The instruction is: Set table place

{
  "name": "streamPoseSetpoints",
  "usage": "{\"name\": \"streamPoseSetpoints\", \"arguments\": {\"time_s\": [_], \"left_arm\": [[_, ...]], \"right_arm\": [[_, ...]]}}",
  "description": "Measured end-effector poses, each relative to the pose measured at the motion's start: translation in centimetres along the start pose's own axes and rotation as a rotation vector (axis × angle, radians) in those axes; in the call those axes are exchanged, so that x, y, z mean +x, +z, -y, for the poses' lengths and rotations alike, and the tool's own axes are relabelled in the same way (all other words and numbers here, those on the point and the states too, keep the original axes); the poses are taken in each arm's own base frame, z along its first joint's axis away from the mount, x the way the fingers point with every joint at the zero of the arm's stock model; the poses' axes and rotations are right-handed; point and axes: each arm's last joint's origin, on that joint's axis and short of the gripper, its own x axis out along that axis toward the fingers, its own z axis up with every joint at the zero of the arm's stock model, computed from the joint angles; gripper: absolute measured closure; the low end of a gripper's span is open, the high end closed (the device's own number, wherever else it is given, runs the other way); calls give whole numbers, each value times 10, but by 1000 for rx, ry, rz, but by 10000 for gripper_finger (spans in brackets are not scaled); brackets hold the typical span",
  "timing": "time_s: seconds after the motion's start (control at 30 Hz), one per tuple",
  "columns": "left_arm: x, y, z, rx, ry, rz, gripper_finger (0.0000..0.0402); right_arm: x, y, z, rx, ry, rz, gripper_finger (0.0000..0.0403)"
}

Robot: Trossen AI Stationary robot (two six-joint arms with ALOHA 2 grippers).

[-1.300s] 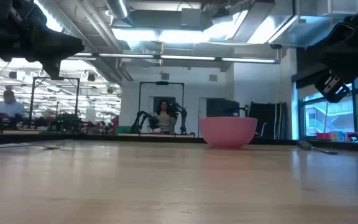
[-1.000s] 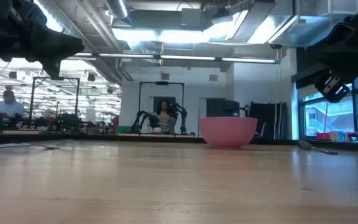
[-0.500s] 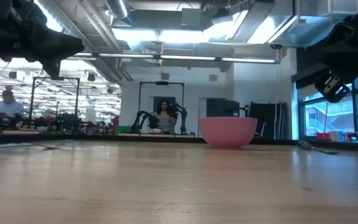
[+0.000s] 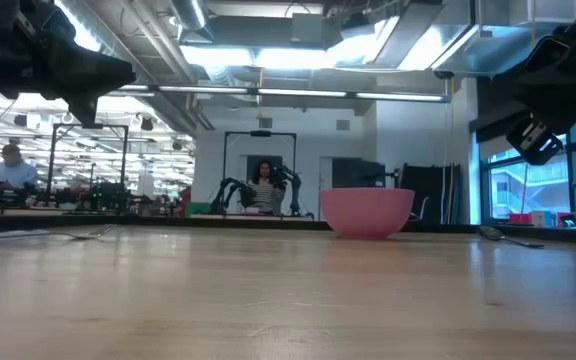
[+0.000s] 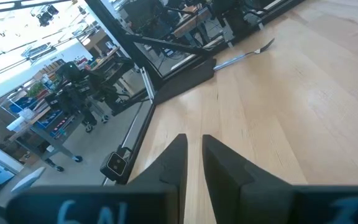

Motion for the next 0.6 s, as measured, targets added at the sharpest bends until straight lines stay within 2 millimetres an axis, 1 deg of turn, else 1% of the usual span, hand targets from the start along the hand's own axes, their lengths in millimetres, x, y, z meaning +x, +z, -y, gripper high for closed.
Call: {"name": "streamPoseSetpoints", "arguments": {"time_s": [0.4, 0.6], "left_arm": [[0, 0, 0, 0, 0, 0, 335], [0, 0, 0, 0, 0, 0, 335]], "right_arm": [[0, 0, 0, 0, 0, -1, 350], [0, 1, 0, -22, -22, 26, 350]]}}
